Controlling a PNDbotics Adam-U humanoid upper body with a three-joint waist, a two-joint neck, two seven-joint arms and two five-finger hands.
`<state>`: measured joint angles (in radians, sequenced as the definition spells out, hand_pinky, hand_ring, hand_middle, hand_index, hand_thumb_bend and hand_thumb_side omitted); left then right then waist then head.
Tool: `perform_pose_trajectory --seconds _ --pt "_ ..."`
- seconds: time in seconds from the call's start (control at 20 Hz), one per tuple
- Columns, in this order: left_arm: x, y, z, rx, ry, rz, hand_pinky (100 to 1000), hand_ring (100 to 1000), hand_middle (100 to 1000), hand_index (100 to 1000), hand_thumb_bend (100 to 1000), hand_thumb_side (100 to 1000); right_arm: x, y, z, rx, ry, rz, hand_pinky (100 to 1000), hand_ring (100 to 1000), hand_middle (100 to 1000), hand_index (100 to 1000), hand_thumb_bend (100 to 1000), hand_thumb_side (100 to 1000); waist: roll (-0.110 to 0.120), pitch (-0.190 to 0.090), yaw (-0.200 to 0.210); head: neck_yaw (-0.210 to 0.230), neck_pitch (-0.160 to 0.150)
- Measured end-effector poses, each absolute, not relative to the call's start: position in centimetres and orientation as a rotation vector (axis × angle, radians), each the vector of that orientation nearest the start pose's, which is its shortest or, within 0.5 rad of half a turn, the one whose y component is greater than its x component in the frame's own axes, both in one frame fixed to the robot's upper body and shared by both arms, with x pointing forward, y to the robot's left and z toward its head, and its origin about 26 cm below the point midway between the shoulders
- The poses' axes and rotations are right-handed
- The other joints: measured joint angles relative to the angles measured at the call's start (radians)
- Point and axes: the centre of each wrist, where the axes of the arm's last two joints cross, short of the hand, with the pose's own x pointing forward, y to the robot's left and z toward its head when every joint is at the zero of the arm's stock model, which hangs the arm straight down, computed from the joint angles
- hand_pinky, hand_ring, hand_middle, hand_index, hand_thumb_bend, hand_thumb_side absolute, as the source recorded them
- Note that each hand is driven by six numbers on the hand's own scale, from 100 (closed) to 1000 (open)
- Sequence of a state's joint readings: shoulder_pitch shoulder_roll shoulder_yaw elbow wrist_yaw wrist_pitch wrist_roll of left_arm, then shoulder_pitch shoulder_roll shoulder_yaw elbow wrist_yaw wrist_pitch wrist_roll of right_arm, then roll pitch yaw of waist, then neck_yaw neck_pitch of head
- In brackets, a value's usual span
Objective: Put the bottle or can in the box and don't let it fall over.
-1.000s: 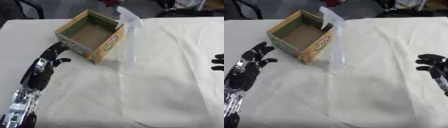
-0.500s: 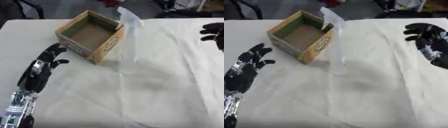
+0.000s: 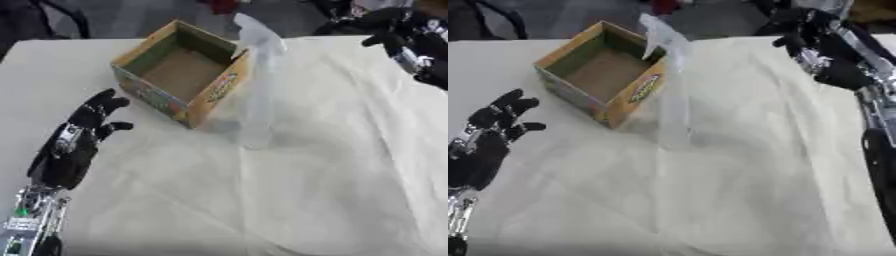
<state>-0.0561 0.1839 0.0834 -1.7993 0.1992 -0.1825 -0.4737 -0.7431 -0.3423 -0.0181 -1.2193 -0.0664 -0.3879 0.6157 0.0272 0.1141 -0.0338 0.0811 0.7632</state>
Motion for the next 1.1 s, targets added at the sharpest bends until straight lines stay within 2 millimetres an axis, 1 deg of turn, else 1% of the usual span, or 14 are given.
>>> perform_pose_trajectory --seconds 0.05,0.1,0.15,0.3,0.5,0.7,0.9,1.1 --pt "28.5 29.3 7.7 -0.287 -2.007 -0.463 783 1000 801 962 155 899 44.5 -27.0 17.7 0.187 -2.112 1.021 780 852 843 868 100 453 0.001 0.0 0.002 -0.004 0.0" --pt "28.6 29.2 7.7 -0.291 -2.008 -0.465 782 1000 797 961 161 900 44.7 -26.7 17.4 0.183 -2.098 1.023 780 852 843 869 100 429 0.002 0.0 0.004 -0.008 0.0" --pt "28.6 29.1 7.8 -0.295 -2.009 -0.466 782 1000 796 960 153 892 45.0 -26.5 17.1 0.176 -2.086 1.024 780 852 843 869 100 453 0.002 0.0 0.006 -0.012 0.0" --pt "28.6 28.9 7.7 -0.306 -2.011 -0.458 781 1000 793 959 152 889 45.5 -26.0 16.2 0.157 -2.056 1.026 777 851 842 868 100 467 0.005 0.0 0.017 -0.016 0.0" --pt "28.7 28.9 7.7 -0.311 -2.013 -0.455 778 1000 790 959 150 881 45.8 -25.5 14.8 0.135 -2.011 1.017 775 852 842 871 100 460 0.01 0.0 0.021 -0.021 0.0" --pt "28.7 28.7 7.8 -0.322 -2.02 -0.446 770 1000 788 957 148 871 46.0 -24.7 13.9 0.111 -1.984 1.015 777 855 847 878 100 455 0.013 0.0 0.03 -0.025 0.0" --pt "28.8 28.6 7.9 -0.331 -2.026 -0.439 769 1000 783 956 148 871 46.1 -24.1 13.4 0.083 -1.977 1.029 787 875 868 891 100 462 0.014 0.0 0.036 -0.031 0.0" --pt "28.9 28.6 7.9 -0.336 -2.028 -0.437 768 1000 780 954 147 868 46.2 -23.6 13.3 0.065 -1.981 1.044 793 887 879 896 100 485 0.015 0.0 0.043 -0.036 0.0"
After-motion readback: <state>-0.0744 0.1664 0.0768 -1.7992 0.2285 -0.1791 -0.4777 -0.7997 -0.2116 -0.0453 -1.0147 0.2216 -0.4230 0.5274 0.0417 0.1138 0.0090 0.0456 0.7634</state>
